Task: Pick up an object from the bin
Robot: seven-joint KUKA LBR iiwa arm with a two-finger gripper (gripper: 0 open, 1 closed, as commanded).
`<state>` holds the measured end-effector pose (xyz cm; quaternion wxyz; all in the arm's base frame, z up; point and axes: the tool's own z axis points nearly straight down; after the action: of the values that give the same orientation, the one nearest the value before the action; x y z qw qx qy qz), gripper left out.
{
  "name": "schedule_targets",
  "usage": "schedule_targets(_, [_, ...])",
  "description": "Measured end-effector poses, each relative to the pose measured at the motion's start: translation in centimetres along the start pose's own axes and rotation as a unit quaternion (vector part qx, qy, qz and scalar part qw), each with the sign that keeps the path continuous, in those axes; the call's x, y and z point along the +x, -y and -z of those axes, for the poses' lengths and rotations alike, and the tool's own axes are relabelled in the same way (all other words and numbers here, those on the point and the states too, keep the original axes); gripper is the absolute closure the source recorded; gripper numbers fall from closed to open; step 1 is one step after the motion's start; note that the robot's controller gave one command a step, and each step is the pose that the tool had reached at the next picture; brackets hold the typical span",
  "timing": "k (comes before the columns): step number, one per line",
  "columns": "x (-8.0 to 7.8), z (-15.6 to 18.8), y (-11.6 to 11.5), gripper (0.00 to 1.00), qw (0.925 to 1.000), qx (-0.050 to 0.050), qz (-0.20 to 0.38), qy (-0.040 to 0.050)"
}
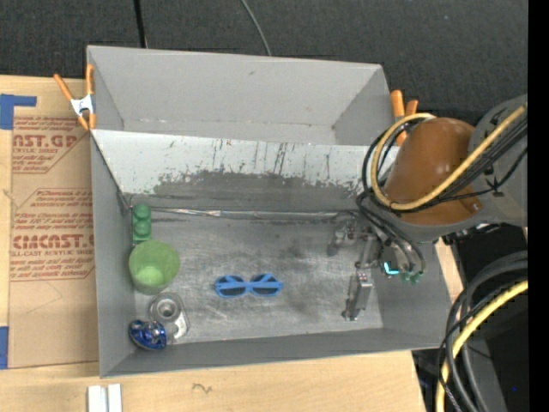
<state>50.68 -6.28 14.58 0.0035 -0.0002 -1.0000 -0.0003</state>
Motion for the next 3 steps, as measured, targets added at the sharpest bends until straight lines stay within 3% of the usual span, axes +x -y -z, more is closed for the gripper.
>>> schedule_targets(1, [0.3, -6.9, -3.9, 0.0, 0.9992, -0.001, 0.04, 0.0004])
schedule_targets(2, [1.1, -7.2, -10.1, 0.0, 0.9949, 0.001, 0.1, 0.0106])
schedule_targets(3, [0.2, -7.4, -17.9, 0.0, 0.9816, 0.0, 0.191, 0.0071])
